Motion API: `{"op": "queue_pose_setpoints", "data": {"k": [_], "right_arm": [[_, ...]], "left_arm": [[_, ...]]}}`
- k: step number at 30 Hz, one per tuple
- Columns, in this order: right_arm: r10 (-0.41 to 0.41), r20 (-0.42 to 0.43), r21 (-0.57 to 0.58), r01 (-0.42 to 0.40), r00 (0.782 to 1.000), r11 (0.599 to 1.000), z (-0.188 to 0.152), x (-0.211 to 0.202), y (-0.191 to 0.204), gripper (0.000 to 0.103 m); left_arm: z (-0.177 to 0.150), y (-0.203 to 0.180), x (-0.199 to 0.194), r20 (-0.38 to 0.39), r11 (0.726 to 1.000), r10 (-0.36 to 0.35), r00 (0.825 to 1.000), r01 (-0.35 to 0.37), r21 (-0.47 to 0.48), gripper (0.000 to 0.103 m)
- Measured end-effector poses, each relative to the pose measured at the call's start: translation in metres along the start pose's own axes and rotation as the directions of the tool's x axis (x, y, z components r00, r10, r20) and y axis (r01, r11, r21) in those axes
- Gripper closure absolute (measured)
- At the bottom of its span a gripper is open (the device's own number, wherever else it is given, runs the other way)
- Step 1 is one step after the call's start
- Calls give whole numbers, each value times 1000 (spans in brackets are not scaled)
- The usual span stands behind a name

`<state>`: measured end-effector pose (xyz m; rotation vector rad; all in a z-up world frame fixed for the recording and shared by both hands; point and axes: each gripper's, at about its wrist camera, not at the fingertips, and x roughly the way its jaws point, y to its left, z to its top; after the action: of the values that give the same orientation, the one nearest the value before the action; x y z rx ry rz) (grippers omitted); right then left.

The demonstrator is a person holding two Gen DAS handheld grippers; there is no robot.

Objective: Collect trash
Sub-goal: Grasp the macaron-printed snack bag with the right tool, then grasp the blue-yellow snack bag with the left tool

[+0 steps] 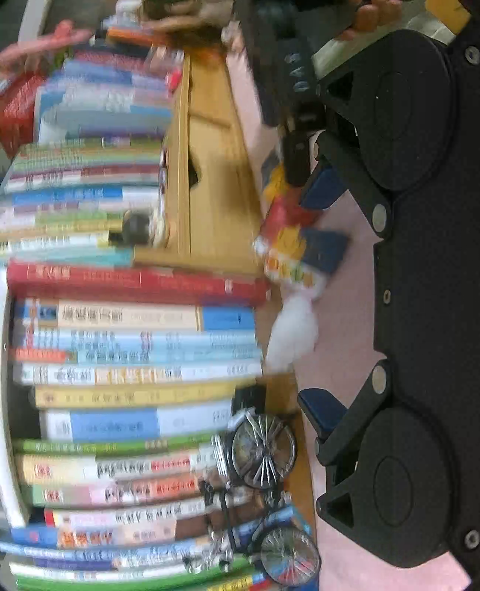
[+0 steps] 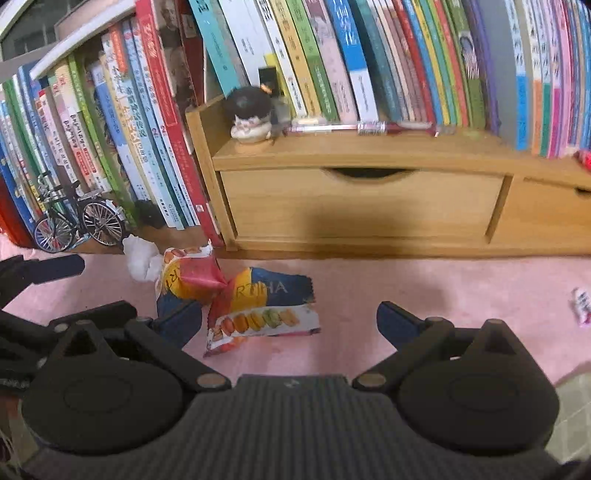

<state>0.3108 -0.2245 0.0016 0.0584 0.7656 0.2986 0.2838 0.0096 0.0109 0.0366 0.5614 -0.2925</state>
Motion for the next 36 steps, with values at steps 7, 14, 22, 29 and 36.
{"op": "queue_pose_setpoints", "data": {"k": [7, 14, 22, 29, 36], "right_arm": [[-32, 12, -67, 32, 999, 997, -10, 20, 12, 19], [40, 48, 2, -40, 998, 999, -7, 8, -6, 47], [1, 102, 142, -16, 995, 990, -9, -17, -56, 47], [1, 107, 146, -17, 994, 989, -6, -21, -59, 45], [23, 144, 140, -43, 989, 989, -3, -35, -58, 44]], "left_arm": [[-1, -1, -3, 52, 996, -85, 995, 84, 10, 0], [0, -24, -5, 39, 989, -102, 994, 97, 112, 0], [-2, -32, 14, 46, 976, -176, 983, 168, 138, 0], [6, -31, 20, 67, 955, -271, 960, 259, 146, 0], [7, -40, 46, -69, 947, -242, 968, 252, 200, 4]]}}
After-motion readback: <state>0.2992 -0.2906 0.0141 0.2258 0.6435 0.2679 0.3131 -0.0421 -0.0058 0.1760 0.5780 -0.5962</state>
